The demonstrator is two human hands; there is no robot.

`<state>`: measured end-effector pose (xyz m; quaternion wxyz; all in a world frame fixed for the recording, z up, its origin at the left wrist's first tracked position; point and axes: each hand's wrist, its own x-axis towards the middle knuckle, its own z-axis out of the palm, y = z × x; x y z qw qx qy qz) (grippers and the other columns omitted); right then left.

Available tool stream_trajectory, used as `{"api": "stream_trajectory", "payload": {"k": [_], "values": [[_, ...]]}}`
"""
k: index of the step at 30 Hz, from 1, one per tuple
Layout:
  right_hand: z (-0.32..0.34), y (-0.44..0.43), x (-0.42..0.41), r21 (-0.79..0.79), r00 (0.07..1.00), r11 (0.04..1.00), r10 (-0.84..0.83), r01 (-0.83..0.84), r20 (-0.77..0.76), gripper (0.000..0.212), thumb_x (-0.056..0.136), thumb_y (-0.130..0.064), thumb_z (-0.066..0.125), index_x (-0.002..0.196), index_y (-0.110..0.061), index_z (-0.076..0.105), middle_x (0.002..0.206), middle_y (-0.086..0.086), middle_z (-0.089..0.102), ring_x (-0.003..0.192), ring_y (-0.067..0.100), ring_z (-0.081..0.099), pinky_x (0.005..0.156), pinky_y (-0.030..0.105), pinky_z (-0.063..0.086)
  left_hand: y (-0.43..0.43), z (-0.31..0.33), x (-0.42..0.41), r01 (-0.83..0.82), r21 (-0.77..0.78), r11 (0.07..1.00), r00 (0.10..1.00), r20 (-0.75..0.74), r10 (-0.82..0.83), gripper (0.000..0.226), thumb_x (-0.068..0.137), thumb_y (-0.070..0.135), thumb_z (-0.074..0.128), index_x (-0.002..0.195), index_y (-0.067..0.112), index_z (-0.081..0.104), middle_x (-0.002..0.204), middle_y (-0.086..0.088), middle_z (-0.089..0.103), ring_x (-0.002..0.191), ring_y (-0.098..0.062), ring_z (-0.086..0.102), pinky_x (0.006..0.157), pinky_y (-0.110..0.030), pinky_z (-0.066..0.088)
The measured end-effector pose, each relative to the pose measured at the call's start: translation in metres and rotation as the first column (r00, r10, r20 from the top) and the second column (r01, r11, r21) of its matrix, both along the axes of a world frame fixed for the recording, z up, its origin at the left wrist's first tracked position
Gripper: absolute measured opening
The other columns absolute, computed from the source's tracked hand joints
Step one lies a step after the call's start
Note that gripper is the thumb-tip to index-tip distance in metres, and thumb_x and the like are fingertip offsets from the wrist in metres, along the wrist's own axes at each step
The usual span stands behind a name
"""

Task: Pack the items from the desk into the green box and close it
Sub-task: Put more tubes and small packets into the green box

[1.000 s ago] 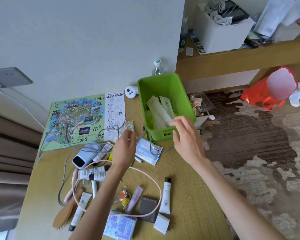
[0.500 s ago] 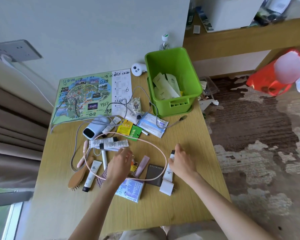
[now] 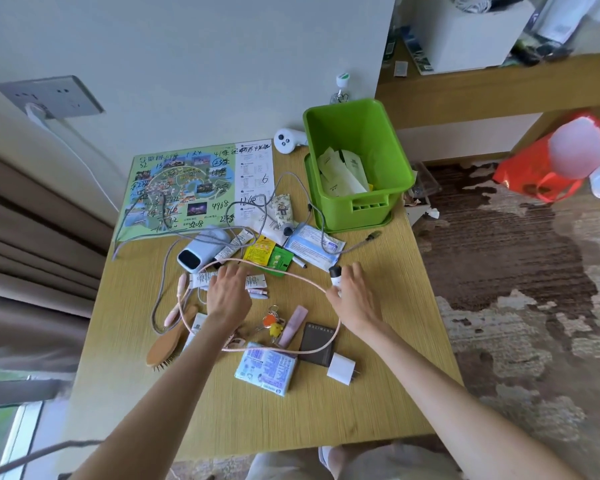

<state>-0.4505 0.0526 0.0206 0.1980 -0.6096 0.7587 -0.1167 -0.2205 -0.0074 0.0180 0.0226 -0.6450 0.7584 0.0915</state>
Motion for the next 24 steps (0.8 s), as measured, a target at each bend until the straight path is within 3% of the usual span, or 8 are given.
{"api": "stream_trajectory", "payload": {"k": [3, 7, 14, 19, 24], "values": [[0.005, -0.008, 0.004, -0.039, 0.998, 0.998, 0.054, -0.053, 0.020, 0.019, 0.094, -0.020, 0.052, 0.104, -0.004, 0.051, 0.111, 0.010, 0.047, 0.091, 0.021, 0.053, 0.064, 0.027, 0.046, -0.011, -0.008, 0.003, 0.029, 0.033, 0.999, 0.999, 0.044, -0.030, 0.057, 0.084, -0.002, 0.052, 0.135, 0.022, 0.047, 0.135, -0.004, 0.047, 0.126, -0.022, 0.041, 0.102, -0.035, 0.038], [0.004, -0.018, 0.013, -0.059, 0.995, 0.996, 0.074, -0.069, 0.070, 0.018, 0.094, -0.017, 0.051, 0.106, -0.003, 0.049, 0.114, 0.011, 0.044, 0.085, 0.022, 0.056, 0.064, 0.029, 0.048, -0.020, -0.015, 0.006, 0.104, 0.058, 0.993, 0.987, 0.117, -0.110, 0.052, 0.084, 0.002, 0.055, 0.132, 0.020, 0.048, 0.131, -0.005, 0.047, 0.121, -0.022, 0.041, 0.097, -0.032, 0.041], [-0.005, -0.041, 0.021, 0.025, 0.980, 0.990, 0.137, -0.142, 0.145, 0.013, 0.094, -0.022, 0.047, 0.093, -0.014, 0.037, 0.098, 0.005, 0.042, 0.067, 0.015, 0.045, 0.052, 0.024, 0.032, -0.029, -0.017, 0.014, 0.218, 0.171, 0.961, 0.966, 0.105, -0.238, 0.047, 0.092, 0.008, 0.050, 0.136, 0.013, 0.036, 0.130, -0.006, 0.054, 0.117, -0.021, 0.053, 0.101, -0.035, 0.042], [-0.003, -0.062, 0.029, 0.013, 0.981, 0.997, 0.072, -0.075, 0.182, 0.012, 0.089, -0.019, 0.048, 0.090, -0.015, 0.037, 0.087, 0.000, 0.042, 0.069, 0.018, 0.046, 0.056, 0.032, 0.038, -0.038, -0.001, 0.019, 0.193, 0.115, 0.975, 0.981, -0.032, -0.190, 0.037, 0.096, 0.015, 0.047, 0.132, 0.011, 0.041, 0.126, -0.010, 0.055, 0.104, -0.027, 0.060, 0.076, -0.038, 0.052], [-0.001, -0.085, 0.048, 0.061, 0.975, 0.990, 0.116, -0.130, 0.190, 0.012, 0.088, -0.021, 0.048, 0.093, -0.015, 0.039, 0.086, 0.000, 0.046, 0.077, 0.026, 0.052, 0.058, 0.033, 0.030, -0.052, 0.013, 0.043, 0.024, -0.033, 0.999, 0.988, -0.153, -0.029, 0.023, 0.092, 0.019, 0.056, 0.112, 0.010, 0.049, 0.102, -0.008, 0.062, 0.080, -0.035, 0.064, 0.053, -0.036, 0.044]]}}
